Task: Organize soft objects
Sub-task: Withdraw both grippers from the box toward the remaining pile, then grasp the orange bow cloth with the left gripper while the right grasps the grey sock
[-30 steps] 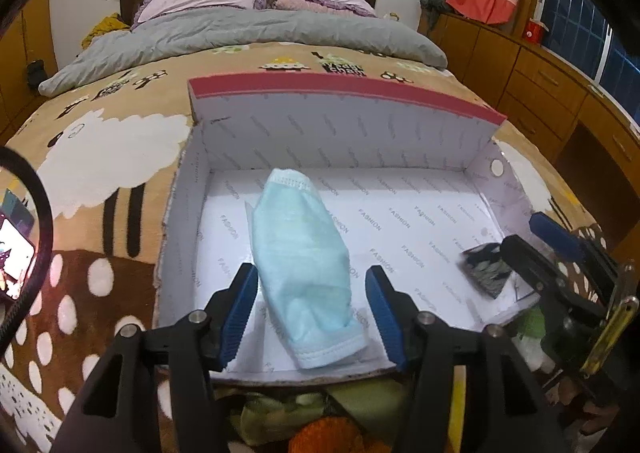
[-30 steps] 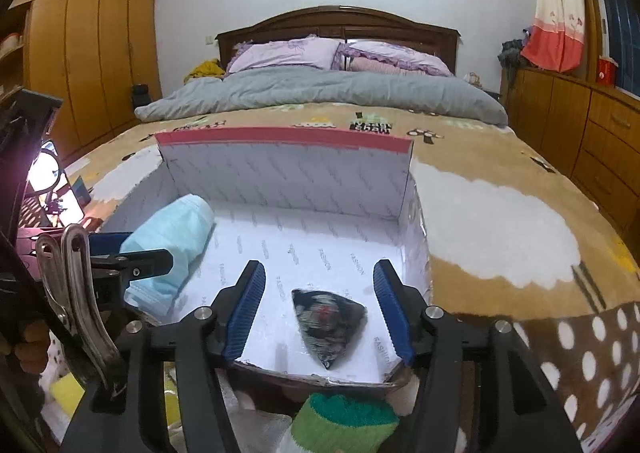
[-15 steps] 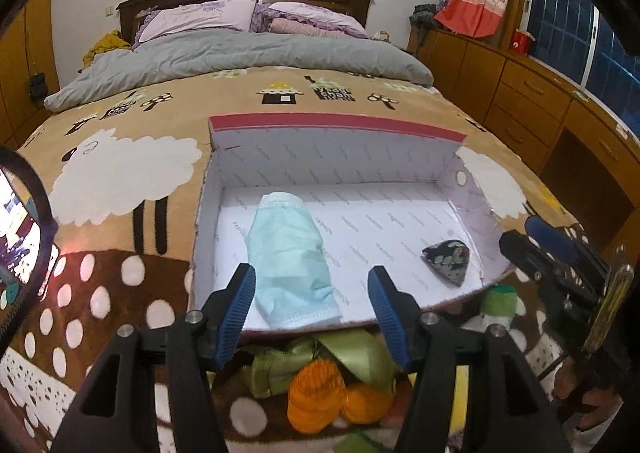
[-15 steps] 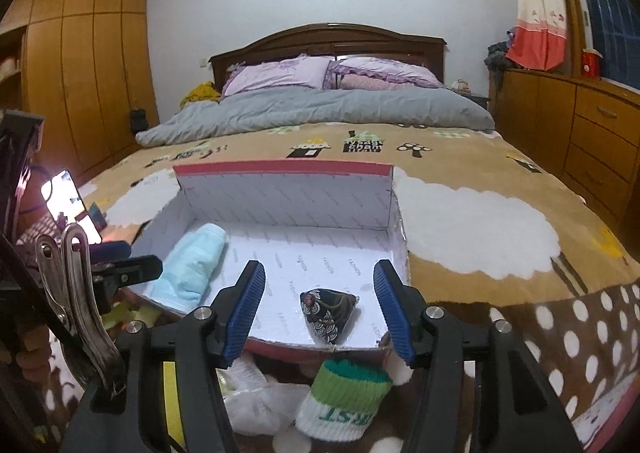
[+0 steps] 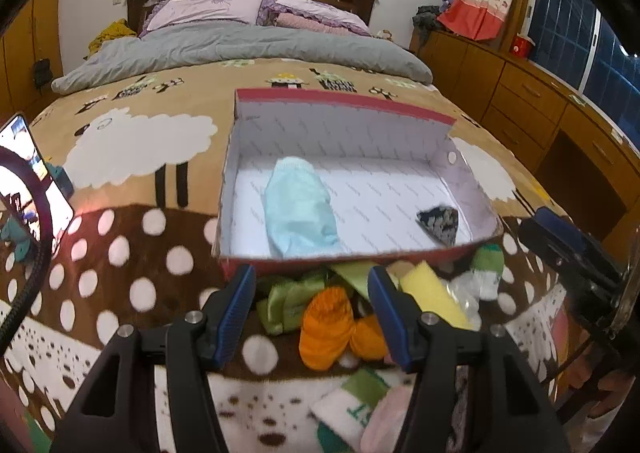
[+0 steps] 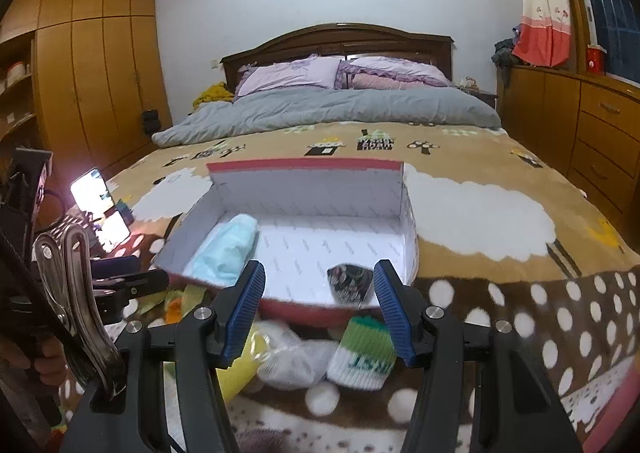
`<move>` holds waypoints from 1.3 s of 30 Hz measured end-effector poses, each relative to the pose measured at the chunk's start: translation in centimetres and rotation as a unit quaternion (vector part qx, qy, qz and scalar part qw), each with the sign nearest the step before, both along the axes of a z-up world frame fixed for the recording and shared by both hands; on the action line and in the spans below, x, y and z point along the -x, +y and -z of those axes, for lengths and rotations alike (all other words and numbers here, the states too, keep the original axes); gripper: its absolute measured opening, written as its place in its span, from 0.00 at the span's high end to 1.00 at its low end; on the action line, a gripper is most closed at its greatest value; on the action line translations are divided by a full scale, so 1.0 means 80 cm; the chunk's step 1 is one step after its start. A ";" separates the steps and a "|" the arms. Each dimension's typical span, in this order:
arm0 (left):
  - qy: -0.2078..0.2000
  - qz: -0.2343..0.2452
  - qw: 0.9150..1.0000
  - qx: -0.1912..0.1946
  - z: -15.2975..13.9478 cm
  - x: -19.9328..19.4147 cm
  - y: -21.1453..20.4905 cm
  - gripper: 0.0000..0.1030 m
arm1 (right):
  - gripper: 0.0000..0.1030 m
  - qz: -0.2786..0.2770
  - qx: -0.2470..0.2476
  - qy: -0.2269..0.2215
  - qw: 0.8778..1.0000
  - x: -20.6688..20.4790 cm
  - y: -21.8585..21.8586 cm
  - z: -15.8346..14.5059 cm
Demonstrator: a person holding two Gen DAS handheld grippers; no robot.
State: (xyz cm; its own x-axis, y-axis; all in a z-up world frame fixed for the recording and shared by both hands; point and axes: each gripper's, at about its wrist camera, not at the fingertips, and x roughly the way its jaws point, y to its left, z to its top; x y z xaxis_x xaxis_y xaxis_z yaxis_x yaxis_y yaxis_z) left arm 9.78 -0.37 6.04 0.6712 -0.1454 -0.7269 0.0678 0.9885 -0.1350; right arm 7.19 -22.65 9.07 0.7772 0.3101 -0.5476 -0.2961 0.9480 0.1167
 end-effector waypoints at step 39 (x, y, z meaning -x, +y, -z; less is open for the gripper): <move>0.048 0.011 0.998 0.039 0.063 0.003 -0.029 0.40 | 0.43 -0.102 -0.025 0.179 0.978 0.098 0.002 0.087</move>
State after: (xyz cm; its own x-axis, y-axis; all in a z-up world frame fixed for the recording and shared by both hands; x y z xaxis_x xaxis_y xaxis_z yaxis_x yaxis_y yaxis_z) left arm 9.51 -2.67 1.03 0.5947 -0.2178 -0.7738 0.0732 0.9733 -0.2177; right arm -0.62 -22.45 2.08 0.4576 0.4718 -0.7537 -0.4105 0.8640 0.2916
